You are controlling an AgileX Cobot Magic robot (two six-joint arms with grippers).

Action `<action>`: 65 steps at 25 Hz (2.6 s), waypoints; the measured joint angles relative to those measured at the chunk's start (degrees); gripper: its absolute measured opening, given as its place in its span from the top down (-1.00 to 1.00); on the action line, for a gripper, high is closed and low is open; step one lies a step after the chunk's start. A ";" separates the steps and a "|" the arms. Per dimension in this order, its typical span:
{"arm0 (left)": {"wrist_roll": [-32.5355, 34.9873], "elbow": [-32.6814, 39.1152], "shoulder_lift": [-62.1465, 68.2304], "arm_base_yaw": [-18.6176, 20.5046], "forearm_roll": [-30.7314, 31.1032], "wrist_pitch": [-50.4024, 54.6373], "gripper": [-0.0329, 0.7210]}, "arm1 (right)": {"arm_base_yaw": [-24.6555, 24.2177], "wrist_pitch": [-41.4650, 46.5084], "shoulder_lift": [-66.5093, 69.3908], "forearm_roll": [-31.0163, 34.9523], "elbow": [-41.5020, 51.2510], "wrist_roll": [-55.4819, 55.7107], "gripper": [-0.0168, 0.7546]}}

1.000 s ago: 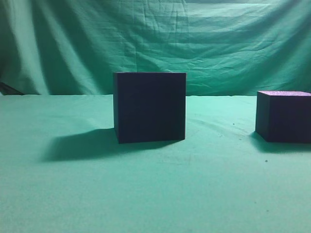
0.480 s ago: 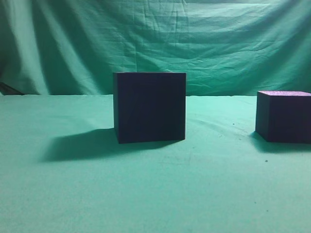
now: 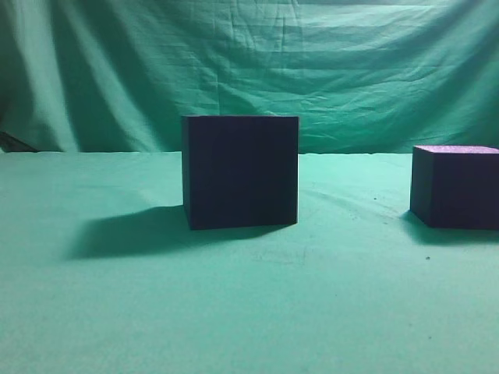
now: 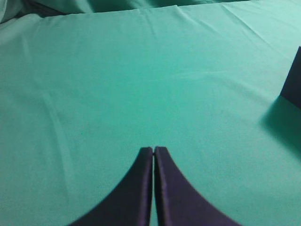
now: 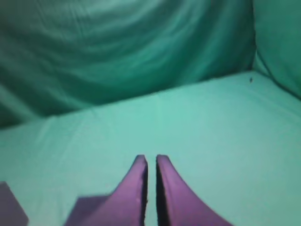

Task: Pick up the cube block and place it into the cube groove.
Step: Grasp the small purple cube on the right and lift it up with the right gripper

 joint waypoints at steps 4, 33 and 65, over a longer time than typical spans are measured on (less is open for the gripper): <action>0.00 0.00 0.00 0.00 0.00 0.00 0.91 | 0.00 -8.28 0.00 1.56 -0.17 0.36 0.96; 0.00 0.00 0.00 0.00 0.00 0.00 0.91 | 18.86 46.28 73.62 -9.91 -52.00 -0.45 0.96; 0.00 0.00 0.00 0.00 0.00 0.00 0.91 | 23.65 50.54 99.49 -11.07 -74.04 12.28 -0.18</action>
